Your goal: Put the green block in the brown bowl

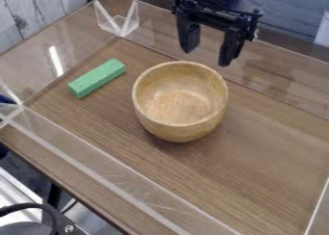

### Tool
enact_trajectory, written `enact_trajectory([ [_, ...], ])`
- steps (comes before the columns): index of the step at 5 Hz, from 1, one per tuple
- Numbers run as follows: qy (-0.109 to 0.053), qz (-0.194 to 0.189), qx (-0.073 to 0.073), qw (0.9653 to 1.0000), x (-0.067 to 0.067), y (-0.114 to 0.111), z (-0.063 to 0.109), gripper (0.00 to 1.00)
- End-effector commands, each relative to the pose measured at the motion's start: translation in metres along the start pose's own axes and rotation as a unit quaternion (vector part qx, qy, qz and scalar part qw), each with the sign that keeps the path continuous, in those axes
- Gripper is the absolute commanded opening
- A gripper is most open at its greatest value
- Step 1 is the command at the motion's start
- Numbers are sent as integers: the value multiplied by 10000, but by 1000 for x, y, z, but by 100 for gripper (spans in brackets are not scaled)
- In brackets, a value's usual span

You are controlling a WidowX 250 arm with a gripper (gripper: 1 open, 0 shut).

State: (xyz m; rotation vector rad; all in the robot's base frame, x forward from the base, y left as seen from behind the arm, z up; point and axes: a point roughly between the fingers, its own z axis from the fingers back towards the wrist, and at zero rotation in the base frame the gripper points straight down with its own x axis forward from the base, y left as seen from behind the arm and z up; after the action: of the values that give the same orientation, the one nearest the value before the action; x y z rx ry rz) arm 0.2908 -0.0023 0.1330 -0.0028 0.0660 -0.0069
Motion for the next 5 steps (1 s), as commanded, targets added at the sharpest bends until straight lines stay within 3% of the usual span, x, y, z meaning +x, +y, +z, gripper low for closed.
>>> enact_trajectory([
  [1,79,4,24,10000,-4,14,-4,100],
  [2,64,38,30,10000,-17,39,-4,100],
  [3,-57,171,21,9998,-32,73,-1,100],
  [4,-145,245,17,9996,-38,100,4,100],
  [5,-123,248,41,9996,-39,112,-1,100],
])
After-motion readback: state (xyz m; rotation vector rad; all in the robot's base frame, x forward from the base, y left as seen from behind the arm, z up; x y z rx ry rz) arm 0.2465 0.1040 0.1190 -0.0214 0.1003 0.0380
